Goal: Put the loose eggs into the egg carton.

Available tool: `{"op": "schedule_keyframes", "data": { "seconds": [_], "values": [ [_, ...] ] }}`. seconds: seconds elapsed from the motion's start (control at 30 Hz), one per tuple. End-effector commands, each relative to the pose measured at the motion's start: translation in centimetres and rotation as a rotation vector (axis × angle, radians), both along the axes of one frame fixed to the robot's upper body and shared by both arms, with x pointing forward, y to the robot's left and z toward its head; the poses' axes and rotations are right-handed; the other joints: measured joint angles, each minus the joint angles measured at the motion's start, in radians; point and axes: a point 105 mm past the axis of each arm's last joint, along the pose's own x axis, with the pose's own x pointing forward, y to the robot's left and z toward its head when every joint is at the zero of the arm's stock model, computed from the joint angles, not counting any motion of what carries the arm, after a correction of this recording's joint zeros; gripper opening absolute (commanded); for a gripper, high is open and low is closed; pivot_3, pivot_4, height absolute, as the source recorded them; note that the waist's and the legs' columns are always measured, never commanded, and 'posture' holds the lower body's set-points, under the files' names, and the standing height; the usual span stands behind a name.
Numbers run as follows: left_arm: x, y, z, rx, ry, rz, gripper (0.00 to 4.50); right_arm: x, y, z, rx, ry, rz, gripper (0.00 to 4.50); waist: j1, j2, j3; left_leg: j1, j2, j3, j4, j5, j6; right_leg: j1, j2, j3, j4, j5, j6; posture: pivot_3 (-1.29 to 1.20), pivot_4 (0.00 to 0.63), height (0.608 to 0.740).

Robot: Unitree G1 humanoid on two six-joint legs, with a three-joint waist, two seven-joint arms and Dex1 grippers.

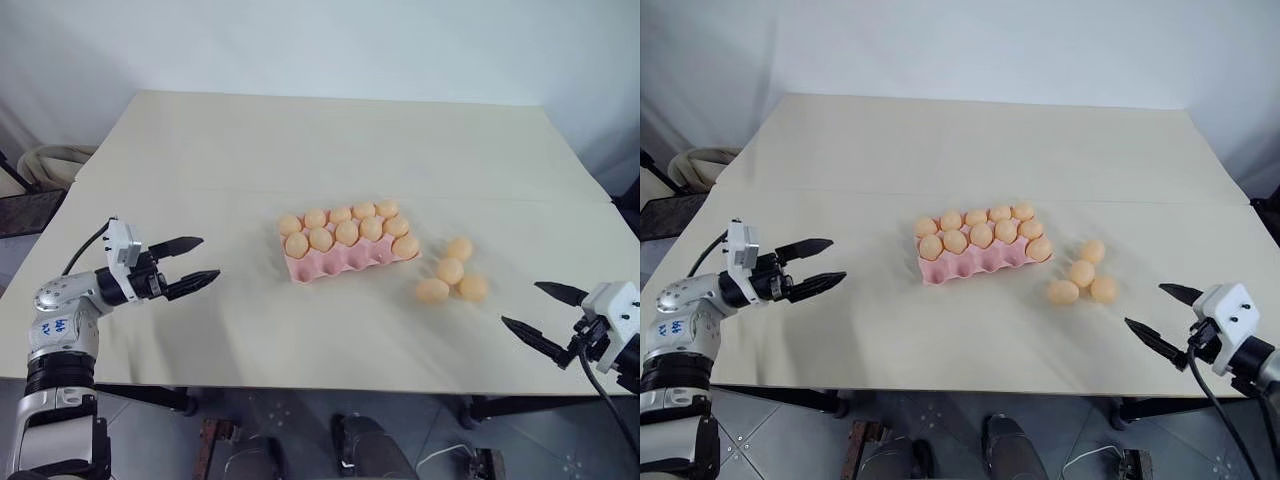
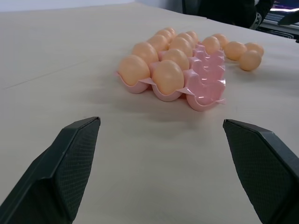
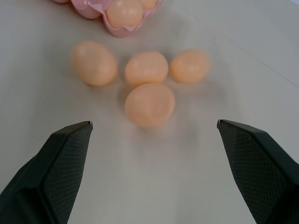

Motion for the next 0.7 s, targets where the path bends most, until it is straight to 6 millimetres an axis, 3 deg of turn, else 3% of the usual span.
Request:
{"op": "schedule_keyframes", "data": {
  "seconds": [0.03, 0.2, 0.37, 0.7],
  "values": [
    [-0.4, -0.4, 1.5, -0.035, -0.057, -0.05, 4.49, 0.3, 1.0, 1.1, 0.044, -0.066, -0.034, 4.5, 0.0, 0.0, 0.0, 0.0, 0.0, 0.0, 0.0, 0.0, 0.0, 0.0, 0.0, 0.0, 0.0, 0.0, 0.0, 0.0, 0.15, 0.74],
    [-0.7, -0.4, 2.2, -0.079, -0.105, -0.086, 4.49, 0.6, 2.7, 1.6, 0.087, -0.074, -0.043, 4.5, -0.001, 0.0, 0.0, 0.0, 0.0, 0.0, 0.0, 0.0, 0.0, 0.0, 0.0, 0.0, 0.001, 0.0, 0.0, 0.0, 0.15, 0.74],
    [-1.0, -0.7, 2.0, -0.078, -0.115, -0.119, 4.49, 1.2, 5.6, 2.1, 0.124, -0.081, -0.02, 4.5, -0.002, 0.0, 0.0, 0.0, 0.0, 0.0, 0.0, 0.0, 0.0, 0.0, 0.0, 0.0, 0.002, 0.0, -0.001, 0.0, 0.15, 0.74],
    [-1.4, -1.3, 1.5, -0.09, -0.113, -0.16, 4.49, 2.1, 9.6, 0.3, 0.177, -0.019, -0.051, 4.5, 0.001, 0.0, 0.0, -0.001, 0.0, -0.001, 0.0, 0.0, 0.0, 0.0, 0.0, -0.001, 0.002, -0.001, -0.002, 0.0, 0.15, 0.74]
  ]
}}
